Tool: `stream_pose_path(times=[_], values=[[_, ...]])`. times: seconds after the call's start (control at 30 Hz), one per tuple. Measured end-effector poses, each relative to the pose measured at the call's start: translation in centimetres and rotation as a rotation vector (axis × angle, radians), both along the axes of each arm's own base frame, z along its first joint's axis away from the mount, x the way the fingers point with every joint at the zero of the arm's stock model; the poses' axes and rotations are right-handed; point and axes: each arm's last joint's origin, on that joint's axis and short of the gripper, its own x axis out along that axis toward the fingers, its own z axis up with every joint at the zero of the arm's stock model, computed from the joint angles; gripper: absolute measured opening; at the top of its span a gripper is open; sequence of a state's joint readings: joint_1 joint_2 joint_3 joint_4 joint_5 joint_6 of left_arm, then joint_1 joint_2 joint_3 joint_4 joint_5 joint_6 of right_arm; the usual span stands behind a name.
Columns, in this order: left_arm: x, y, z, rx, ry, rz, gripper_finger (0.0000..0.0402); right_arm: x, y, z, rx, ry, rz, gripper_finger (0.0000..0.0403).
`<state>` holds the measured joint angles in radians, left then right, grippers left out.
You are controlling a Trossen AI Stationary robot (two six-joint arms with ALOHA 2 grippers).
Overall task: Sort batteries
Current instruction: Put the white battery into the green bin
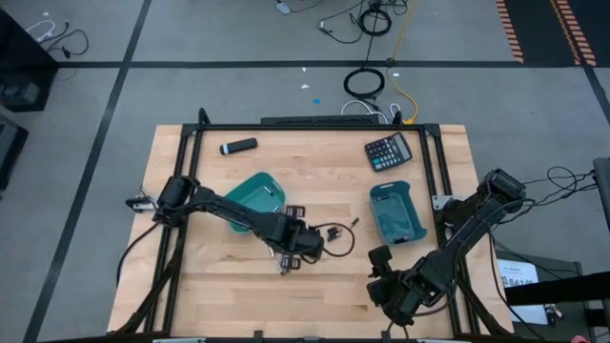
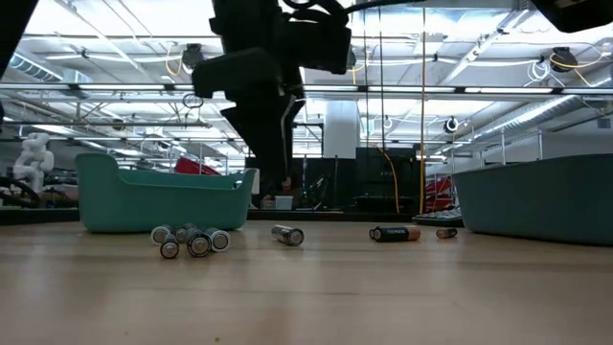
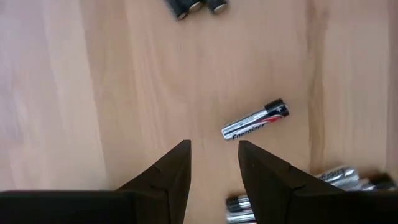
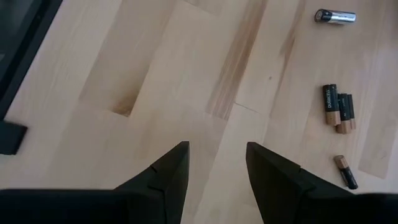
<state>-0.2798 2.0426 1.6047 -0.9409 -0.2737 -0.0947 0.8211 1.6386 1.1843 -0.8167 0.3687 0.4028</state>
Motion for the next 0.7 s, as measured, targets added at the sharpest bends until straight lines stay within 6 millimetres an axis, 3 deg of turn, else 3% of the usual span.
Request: stream_pose_path(times=[0.2, 0.5, 0.7], values=[[0.3, -0.2, 0.0, -0.044, 0.001, -0.124, 0.0144, 0.0, 0.0, 0.0, -0.002, 0.0, 0.002, 0.015], [1.0, -0.3, -1.9, -0.135, -0.001, 0.107, 0.0143, 0.0, 0.0, 0.0, -0.02, -0.002, 0.031, 0.015], [1.0, -0.4, -1.9, -0.127, -0.011, 0.102, 0.0143, 0.1, 0.0, 0.0, -0.024, -0.003, 0.039, 0.015]])
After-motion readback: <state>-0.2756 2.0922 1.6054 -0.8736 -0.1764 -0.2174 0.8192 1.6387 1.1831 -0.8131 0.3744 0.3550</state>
